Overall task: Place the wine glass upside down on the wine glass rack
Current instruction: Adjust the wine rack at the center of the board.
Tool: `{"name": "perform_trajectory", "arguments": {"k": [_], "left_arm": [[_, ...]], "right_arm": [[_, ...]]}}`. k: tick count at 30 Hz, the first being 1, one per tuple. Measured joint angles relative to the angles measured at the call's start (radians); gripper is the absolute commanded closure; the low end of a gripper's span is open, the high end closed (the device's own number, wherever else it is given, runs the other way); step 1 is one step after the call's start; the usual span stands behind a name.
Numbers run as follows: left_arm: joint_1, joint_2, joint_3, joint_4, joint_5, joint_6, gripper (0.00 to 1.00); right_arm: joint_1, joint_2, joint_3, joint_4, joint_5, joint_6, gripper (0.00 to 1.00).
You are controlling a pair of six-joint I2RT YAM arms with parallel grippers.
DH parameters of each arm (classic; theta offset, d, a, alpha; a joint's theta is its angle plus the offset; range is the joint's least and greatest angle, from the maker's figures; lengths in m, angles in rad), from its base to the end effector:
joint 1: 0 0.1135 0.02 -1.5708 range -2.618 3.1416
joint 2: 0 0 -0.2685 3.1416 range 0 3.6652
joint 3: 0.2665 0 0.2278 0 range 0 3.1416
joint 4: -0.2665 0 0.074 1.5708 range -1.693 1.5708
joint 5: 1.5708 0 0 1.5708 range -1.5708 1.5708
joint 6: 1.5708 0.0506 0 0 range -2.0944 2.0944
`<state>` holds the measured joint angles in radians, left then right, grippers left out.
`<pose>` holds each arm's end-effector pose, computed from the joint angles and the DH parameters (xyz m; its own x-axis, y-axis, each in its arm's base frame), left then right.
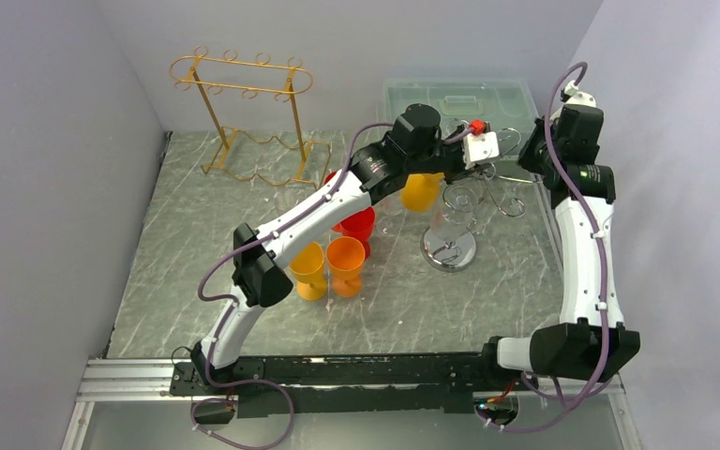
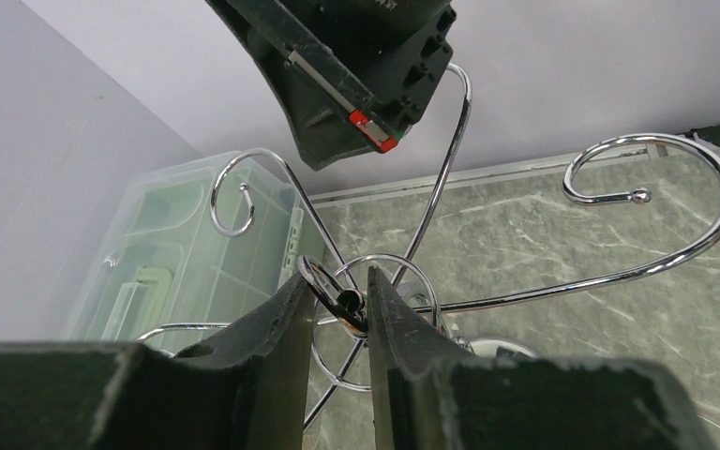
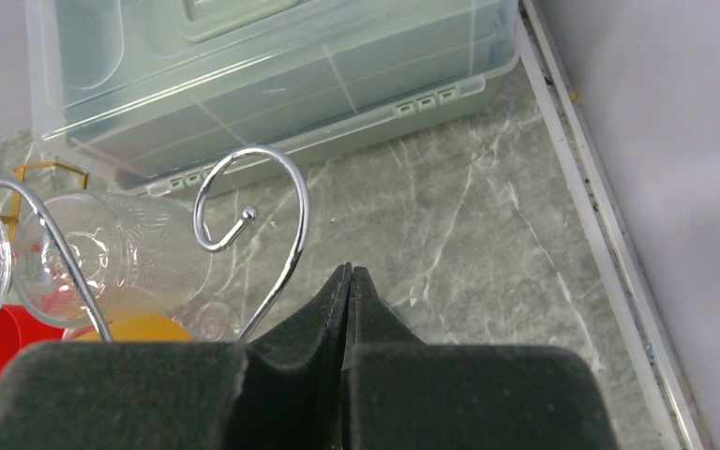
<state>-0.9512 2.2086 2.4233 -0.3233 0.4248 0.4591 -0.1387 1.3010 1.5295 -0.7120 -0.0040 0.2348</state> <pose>0.2741 -0.4201 0.4216 0.3777 0.1657 -0.9110 0.9061 0.1362 0.4005 0.2567 -0.0356 0.4226 -0.4164 0.2930 -0.8606 0.2382 0.9487 0.2078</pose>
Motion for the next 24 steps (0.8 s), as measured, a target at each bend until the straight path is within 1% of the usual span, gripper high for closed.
{"name": "perform_trajectory", "arguments": {"k": [6, 15, 24], "left_arm": [[-0.002, 0.0, 0.0, 0.0, 0.0, 0.004, 0.88], [-0.011, 0.005, 0.011, -0.008, -0.014, 0.027, 0.89], [-0.023, 0.016, 0.029, -0.011, -0.045, 0.051, 0.89]], "right_arm": [[0.0, -0.008, -0.045, 0.064, -0.023, -0.004, 1.0], [0.0, -0.136, -0.166, 0.123, -0.024, -0.007, 1.0], [0.0, -0.211, -0.248, 0.183, -0.025, -0.006, 1.0]]}}
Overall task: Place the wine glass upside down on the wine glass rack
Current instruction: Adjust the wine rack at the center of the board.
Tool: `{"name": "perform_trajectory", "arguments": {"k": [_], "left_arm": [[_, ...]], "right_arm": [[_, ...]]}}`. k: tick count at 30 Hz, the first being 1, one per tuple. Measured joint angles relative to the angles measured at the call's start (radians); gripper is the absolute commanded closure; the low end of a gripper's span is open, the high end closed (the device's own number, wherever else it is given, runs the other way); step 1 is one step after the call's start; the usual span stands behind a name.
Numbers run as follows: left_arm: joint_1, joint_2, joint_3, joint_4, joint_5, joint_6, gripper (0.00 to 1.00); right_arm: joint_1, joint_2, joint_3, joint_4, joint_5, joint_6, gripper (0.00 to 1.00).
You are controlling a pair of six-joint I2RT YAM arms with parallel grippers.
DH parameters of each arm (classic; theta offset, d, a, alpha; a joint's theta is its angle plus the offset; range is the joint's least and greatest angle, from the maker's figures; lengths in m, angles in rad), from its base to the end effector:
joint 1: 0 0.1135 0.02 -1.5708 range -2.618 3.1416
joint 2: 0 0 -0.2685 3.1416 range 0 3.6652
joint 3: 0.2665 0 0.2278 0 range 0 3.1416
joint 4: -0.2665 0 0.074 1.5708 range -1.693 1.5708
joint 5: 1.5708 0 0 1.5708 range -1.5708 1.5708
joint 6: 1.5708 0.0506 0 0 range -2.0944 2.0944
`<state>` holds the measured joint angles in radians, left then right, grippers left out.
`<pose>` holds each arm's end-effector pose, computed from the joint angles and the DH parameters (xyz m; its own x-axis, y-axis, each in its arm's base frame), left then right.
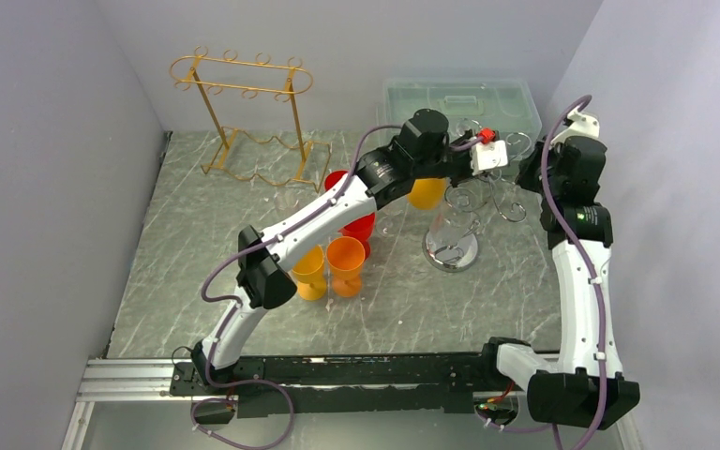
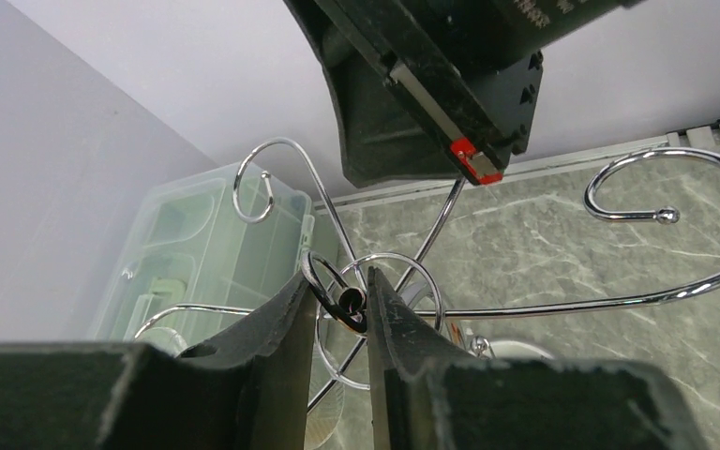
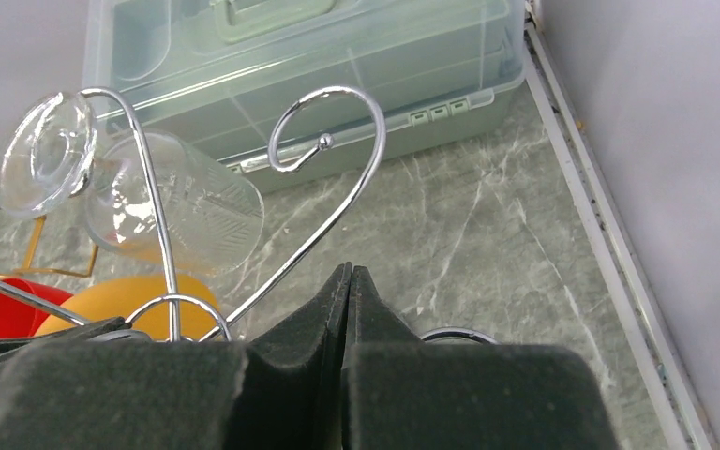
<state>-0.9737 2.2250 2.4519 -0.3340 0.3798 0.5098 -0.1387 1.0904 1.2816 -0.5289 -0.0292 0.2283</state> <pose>0.2680 -0.4276 0.4215 0.4235 0.1832 -0.8872 0.8806 0.1466 0.4506 0.2159 -0.0287 0.4110 -0.2945 0.2695 -0.9168 0.1823 0.9576 0.2230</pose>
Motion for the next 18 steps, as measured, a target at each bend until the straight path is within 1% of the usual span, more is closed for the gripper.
{"name": "perform_trajectory", "arguments": {"k": [8, 18], "left_arm": [[-0.018, 0.013, 0.013, 0.014, -0.032, 0.032, 0.89], [-0.019, 0.013, 0.009, 0.03, -0.035, 0.032, 0.88]], "right_arm": [[0.001, -0.029, -0.024, -0.01, -0.009, -0.001, 1.0], [0.001, -0.058, -0.027, -0.034, -0.03, 0.0, 1.0]]}}
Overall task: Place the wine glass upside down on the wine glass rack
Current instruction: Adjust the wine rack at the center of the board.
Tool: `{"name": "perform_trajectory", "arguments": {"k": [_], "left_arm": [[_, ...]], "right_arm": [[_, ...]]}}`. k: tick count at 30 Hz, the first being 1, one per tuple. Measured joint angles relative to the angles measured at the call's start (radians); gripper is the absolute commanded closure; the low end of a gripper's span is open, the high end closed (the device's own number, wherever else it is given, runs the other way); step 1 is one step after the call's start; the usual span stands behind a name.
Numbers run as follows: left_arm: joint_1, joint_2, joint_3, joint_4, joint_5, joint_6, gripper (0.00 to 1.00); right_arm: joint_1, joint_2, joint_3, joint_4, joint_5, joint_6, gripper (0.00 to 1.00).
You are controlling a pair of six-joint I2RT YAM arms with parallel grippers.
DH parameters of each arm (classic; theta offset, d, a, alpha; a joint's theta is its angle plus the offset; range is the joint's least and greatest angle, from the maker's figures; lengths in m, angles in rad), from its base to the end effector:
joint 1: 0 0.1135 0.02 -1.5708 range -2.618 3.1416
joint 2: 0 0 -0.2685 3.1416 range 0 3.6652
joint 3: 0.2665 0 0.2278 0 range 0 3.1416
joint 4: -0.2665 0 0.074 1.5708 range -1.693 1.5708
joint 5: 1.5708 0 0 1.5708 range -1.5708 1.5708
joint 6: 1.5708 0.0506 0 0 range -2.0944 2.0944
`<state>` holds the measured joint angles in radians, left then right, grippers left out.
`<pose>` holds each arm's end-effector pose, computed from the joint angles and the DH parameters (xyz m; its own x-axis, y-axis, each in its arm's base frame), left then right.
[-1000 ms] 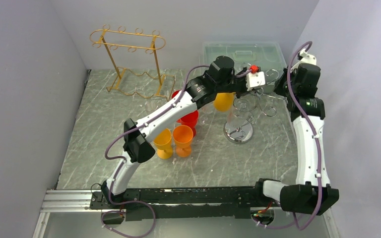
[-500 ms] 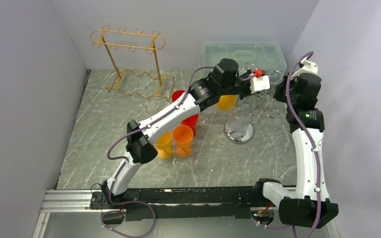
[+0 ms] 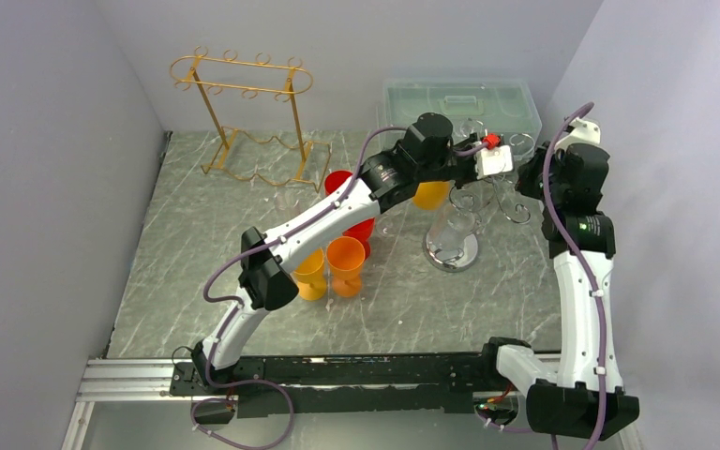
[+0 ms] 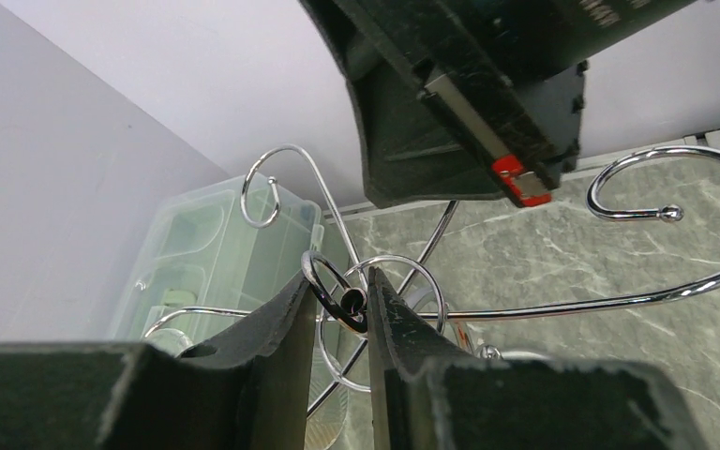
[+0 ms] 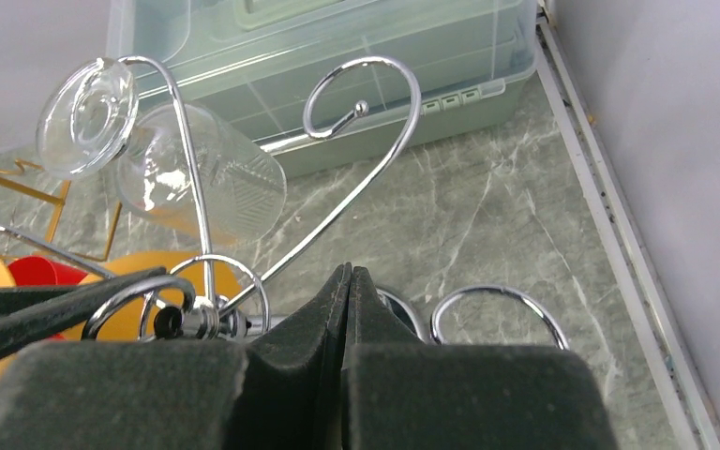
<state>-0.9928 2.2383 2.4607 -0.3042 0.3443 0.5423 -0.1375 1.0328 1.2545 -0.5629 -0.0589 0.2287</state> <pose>0.2635 -0.4353 0.4214 0.4635 0.1786 -0.8679 0.8558 0.1638 0.4908 0.1995 -0.0246 0.4093 -0.3043 0.2706 -0.9134 0.1549 0.9601 0.2328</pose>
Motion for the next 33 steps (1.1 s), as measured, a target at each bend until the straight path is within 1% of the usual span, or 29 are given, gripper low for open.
{"name": "perform_trajectory", "arguments": {"k": [10, 12, 15, 18, 19, 21, 24, 26, 27, 30, 33], "left_arm": [[0.0, 0.0, -0.005, 0.01, -0.012, 0.015, 0.88], [0.0, 0.0, -0.005, 0.01, -0.017, 0.016, 0.86], [0.0, 0.0, -0.014, 0.023, -0.018, 0.014, 0.76], [0.001, -0.003, -0.034, 0.058, -0.018, 0.006, 0.58], [0.002, -0.005, -0.041, 0.068, -0.02, 0.002, 0.54], [0.005, -0.019, -0.066, 0.104, -0.028, 0.006, 0.49], [0.013, -0.058, -0.12, 0.154, -0.033, 0.006, 0.43], [0.019, -0.088, -0.153, 0.178, -0.032, 0.006, 0.29], [0.022, -0.109, -0.173, 0.187, -0.03, 0.005, 0.23], [0.026, -0.151, -0.196, 0.194, -0.027, 0.001, 0.15], [0.024, -0.182, -0.196, 0.196, -0.019, -0.014, 0.1]], "right_arm": [[0.001, -0.051, -0.016, -0.023, -0.002, 0.011, 1.0], [0.001, -0.051, -0.016, -0.023, -0.003, 0.012, 1.0], [0.001, -0.047, -0.012, -0.026, -0.002, 0.015, 1.0], [0.001, -0.018, 0.021, -0.05, -0.003, 0.02, 0.96], [0.001, -0.004, 0.035, -0.06, -0.005, 0.025, 0.95], [0.001, 0.029, 0.071, -0.084, -0.018, 0.03, 0.93], [0.001, 0.08, 0.138, -0.117, -0.04, 0.04, 0.92], [0.001, 0.11, 0.176, -0.143, -0.056, 0.047, 0.91], [0.001, 0.121, 0.193, -0.153, -0.061, 0.051, 0.89], [0.001, 0.139, 0.232, -0.173, -0.079, 0.06, 0.84], [0.001, 0.142, 0.267, -0.192, -0.08, 0.063, 0.75]]}}
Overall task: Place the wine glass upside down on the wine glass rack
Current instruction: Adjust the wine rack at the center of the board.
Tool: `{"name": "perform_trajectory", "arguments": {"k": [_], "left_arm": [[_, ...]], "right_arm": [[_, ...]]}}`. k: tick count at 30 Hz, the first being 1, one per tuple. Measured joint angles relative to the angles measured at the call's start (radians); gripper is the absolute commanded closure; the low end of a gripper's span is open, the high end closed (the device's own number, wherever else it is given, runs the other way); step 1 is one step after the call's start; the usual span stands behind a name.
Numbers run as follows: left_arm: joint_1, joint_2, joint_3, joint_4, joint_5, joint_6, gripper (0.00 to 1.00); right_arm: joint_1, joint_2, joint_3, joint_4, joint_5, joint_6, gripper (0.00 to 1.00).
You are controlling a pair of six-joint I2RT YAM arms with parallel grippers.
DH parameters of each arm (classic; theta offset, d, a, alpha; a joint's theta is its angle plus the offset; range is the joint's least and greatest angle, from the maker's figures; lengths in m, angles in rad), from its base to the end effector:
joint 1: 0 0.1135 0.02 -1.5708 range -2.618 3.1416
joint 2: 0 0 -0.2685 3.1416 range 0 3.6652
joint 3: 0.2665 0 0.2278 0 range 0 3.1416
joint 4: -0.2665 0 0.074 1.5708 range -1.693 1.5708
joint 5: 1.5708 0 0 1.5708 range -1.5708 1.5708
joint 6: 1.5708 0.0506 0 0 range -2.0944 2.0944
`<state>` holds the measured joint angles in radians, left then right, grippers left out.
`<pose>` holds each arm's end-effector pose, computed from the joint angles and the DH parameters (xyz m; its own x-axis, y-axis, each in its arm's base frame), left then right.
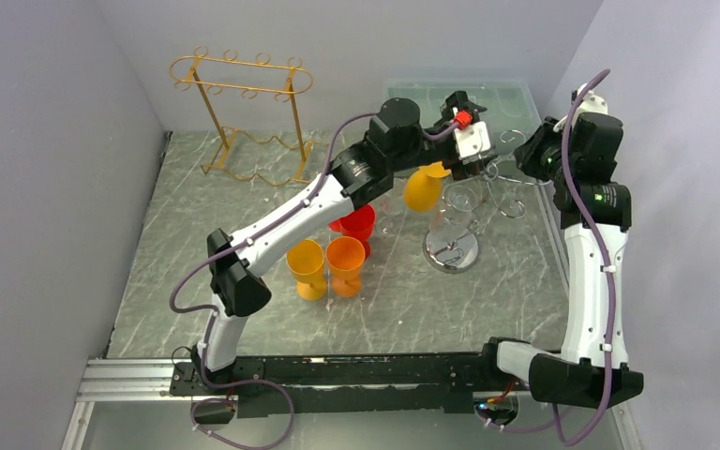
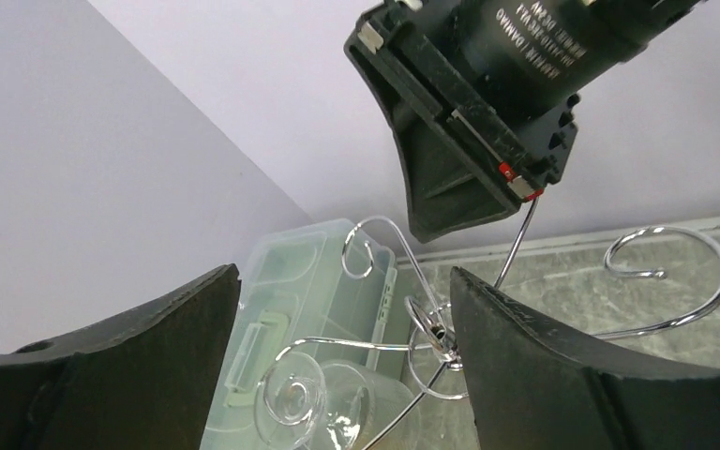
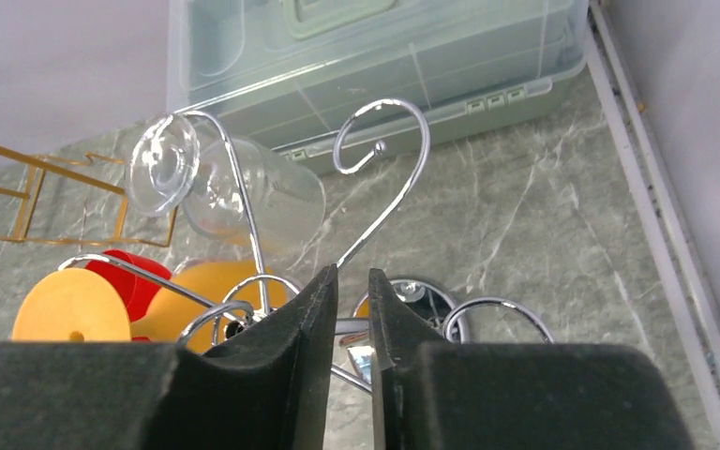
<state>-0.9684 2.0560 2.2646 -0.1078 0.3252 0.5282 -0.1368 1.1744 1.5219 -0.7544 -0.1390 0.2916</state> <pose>0.2525 -0.3957 0.4675 0.5335 0.0670 -0.8431 0.8012 0.2793 0.5292 0.2154 -0.0226 0.4433 -0.3729 0.3387 -0.8638 0.1214 0.9408 0.3165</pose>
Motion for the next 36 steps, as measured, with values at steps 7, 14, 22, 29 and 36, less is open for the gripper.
{"name": "perform_trajectory", "arguments": {"k": [7, 14, 22, 29, 36], "left_arm": [[-0.001, -0.103, -0.053, 0.032, 0.056, -0.07, 0.12], [-0.029, -0.135, -0.035, -0.173, 0.176, -0.005, 0.13], [-0.193, -0.155, -0.207, -0.283, 0.165, 0.254, 0.18], [-0.242, -0.155, -0.375, -0.098, 0.099, 0.464, 0.22], [-0.267, -0.155, -0.478, 0.181, 0.008, 0.622, 0.27]], "right_arm": [[0.0, 0.033, 0.095, -0.007, 0.009, -0.009, 0.63], [0.0, 0.12, 0.134, 0.016, 0.03, -0.027, 0.55], [0.0, 0.203, 0.133, 0.05, 0.034, -0.039, 0.55], [-0.004, 0.203, 0.124, 0.073, 0.034, -0.038, 0.55], [-0.019, 0.203, 0.103, 0.084, 0.032, -0.036, 0.56]]}}
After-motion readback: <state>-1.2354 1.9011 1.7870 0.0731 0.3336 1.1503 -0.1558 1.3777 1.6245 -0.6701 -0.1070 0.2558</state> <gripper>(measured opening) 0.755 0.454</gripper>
